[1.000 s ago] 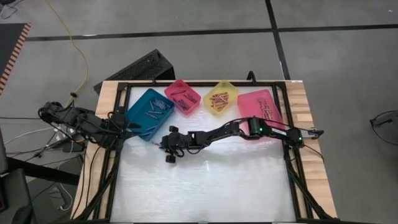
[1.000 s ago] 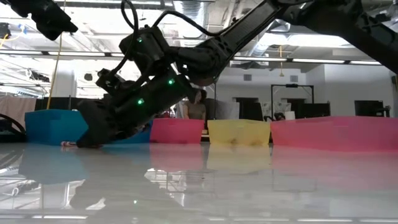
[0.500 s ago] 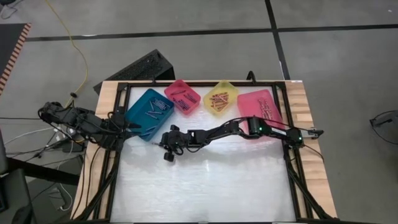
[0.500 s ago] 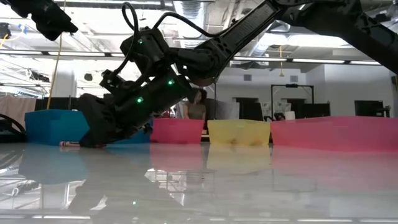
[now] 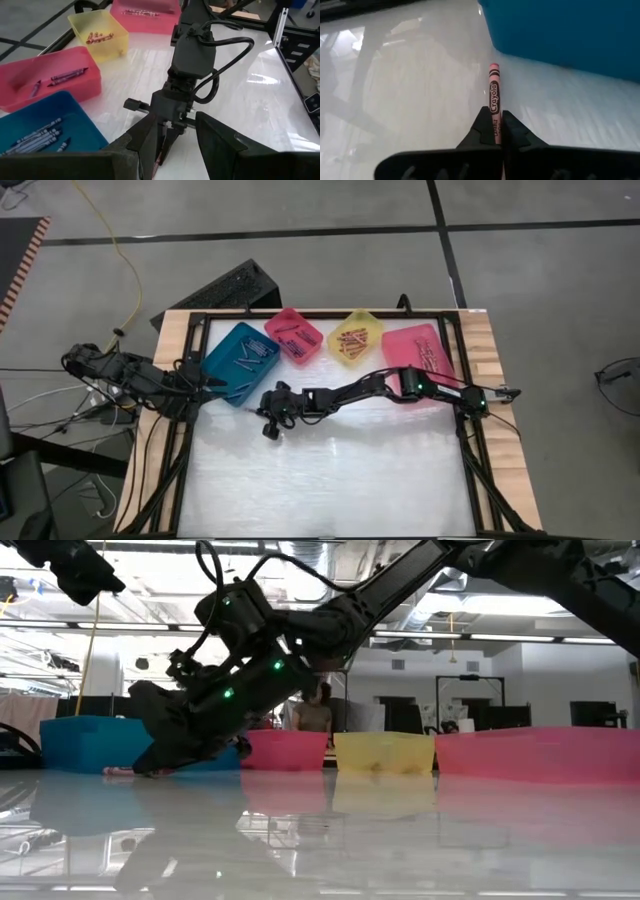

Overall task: Sort crayons
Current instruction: Put the pink crayon into the pink bin

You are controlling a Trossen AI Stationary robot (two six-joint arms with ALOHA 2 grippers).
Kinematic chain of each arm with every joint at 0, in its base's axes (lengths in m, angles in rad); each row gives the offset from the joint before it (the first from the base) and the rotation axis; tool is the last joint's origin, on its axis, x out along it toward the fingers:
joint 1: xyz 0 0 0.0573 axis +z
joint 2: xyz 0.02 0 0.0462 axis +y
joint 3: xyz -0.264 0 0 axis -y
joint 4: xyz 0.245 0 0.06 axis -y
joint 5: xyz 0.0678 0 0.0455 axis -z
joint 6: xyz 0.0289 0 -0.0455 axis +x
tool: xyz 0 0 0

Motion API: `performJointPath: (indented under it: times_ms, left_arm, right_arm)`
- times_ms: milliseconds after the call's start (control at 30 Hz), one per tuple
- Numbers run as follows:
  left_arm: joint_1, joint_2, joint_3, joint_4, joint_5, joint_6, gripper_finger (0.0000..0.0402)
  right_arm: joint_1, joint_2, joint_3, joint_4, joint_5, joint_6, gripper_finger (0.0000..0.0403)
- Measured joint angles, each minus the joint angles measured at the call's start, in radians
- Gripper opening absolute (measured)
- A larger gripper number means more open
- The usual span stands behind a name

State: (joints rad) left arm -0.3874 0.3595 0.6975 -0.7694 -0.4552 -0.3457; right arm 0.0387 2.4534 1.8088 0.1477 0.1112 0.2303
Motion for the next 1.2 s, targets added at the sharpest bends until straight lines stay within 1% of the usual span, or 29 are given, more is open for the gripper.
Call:
performJointPath:
  times_ms: [333,467,533,700,800,867,933,1133,1200]
  left_arm:
    - [0.0,0.0,0.0,0.003,0.001,-0.007,0.0123]
    - [0.0,0.0,0.0,0.002,0.001,-0.008,0.0123]
    - [0.0,0.0,0.0,0.003,0.001,-0.008,0.0123]
    - [0.0,0.0,0.0,0.002,-0.001,-0.007,0.0123]
    - [0.0,0.0,0.0,0.002,-0.002,-0.003,0.0123]
    - [0.0,0.0,0.0,0.001,-0.002,-0.002,0.0123]
    - [0.0,0.0,0.0,0.001,-0.002,-0.004,0.0123]
    - [0.0,0.0,0.0,0.001,-0.002,0.012,0.0123]
    - [0.0,0.0,0.0,0.004,-0.003,0.018,0.0123]
  right_arm:
    - [0.001,-0.085,-0.001,-0.085,-0.008,0.027,0.0003]
    - [0.0,-0.116,0.0,-0.155,-0.007,0.038,0.0002]
    - [0.0,-0.142,-0.002,-0.234,-0.006,0.058,0.0002]
    - [0.001,-0.216,0.0,-0.365,0.001,0.102,0.0005]
    - [0.005,-0.28,0.0,-0.483,0.028,0.103,0.0006]
    - [0.008,-0.327,0.002,-0.579,0.071,0.103,0.0006]
    - [0.018,-0.371,0.001,-0.714,0.15,0.107,0.0007]
    - [0.066,-0.525,0.001,-1.067,0.466,0.176,0.0007]
    - [0.083,-0.587,0.001,-1.179,0.543,0.228,0.0008]
